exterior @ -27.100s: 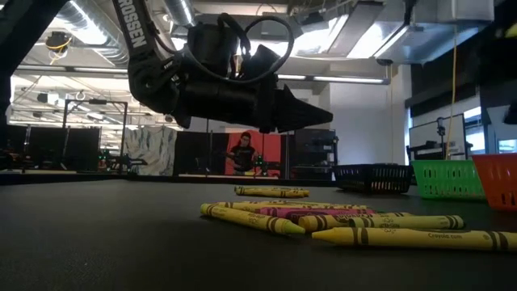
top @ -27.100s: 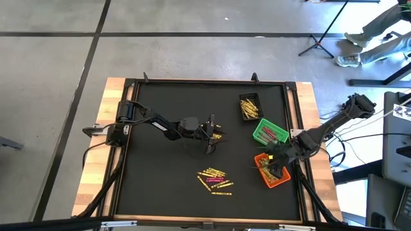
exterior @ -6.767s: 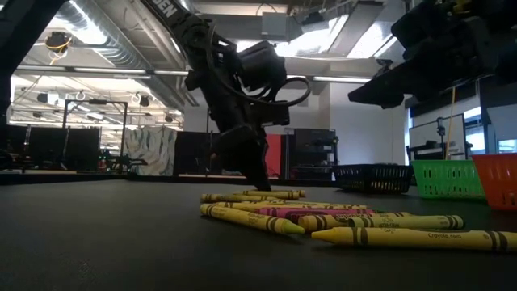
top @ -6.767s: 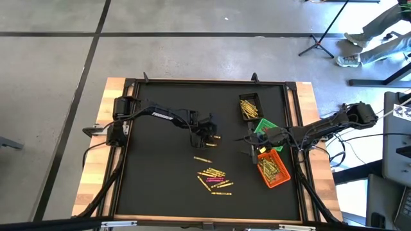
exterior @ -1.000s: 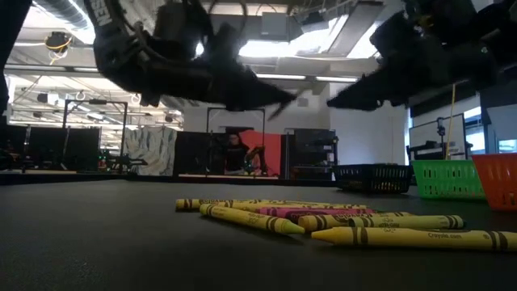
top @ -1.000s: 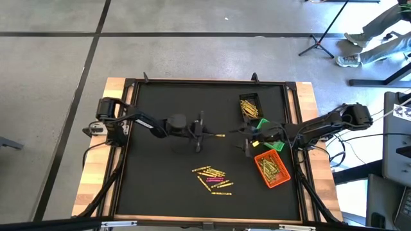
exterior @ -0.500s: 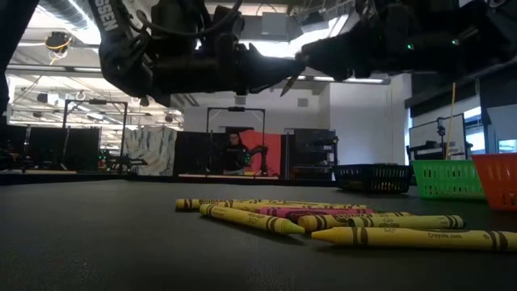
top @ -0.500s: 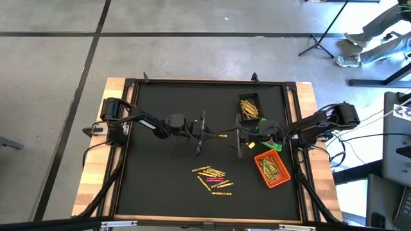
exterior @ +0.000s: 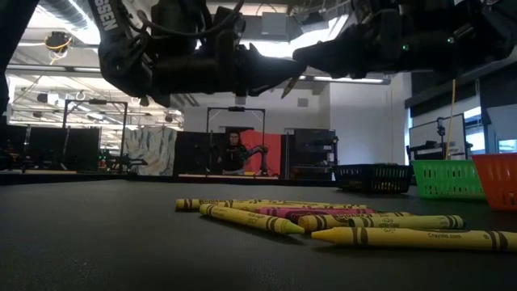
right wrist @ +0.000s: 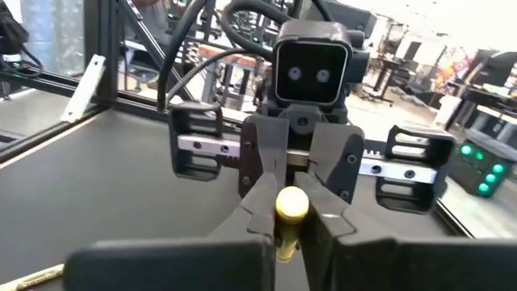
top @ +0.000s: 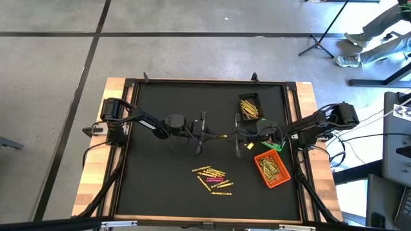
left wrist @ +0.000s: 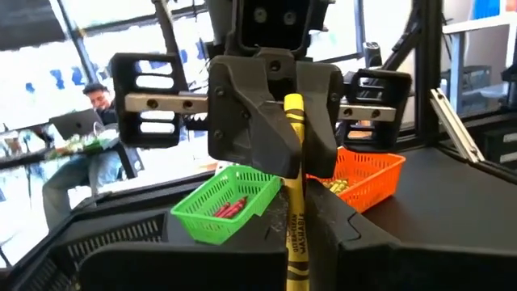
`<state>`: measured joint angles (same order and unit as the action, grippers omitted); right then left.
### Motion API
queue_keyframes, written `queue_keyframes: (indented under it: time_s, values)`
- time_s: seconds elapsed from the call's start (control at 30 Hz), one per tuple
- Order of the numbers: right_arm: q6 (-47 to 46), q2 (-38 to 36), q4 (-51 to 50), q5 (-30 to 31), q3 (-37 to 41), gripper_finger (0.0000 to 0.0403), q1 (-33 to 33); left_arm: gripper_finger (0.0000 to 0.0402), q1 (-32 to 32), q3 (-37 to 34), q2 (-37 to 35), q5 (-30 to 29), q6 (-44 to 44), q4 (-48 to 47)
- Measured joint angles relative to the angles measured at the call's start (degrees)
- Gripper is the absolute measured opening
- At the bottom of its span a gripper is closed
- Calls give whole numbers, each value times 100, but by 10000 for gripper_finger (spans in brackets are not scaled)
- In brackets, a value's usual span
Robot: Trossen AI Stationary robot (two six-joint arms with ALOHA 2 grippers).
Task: Sort crayons
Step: Put the yellow crayon into the black basket
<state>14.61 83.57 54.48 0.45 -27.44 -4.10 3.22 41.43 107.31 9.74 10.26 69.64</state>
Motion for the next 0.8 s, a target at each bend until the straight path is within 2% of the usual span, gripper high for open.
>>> queue_keyframes:
  time_s: [0.1, 0.23, 0.43, 0.6, 0.8]
  values:
    - [-20, -17, -86, 250, 0, 30, -2, 18, 2, 0, 0, -75, -297, -39]
    - [-20, -228, -498, 597, -7, 12, -2, 62, 53, 0, 0, -144, -455, -148]
    - [-37, -1058, -1814, 1441, -7, 27, 2, 123, 76, 0, -2, -822, -523, -646]
    - [-77, -1950, -3378, 2230, -7, 12, 121, 132, 79, 0, -2, -896, -399, -732]
    - [-349, -2881, -5181, 2553, -7, 22, 839, 132, 39, 0, -2, -899, -225, -724]
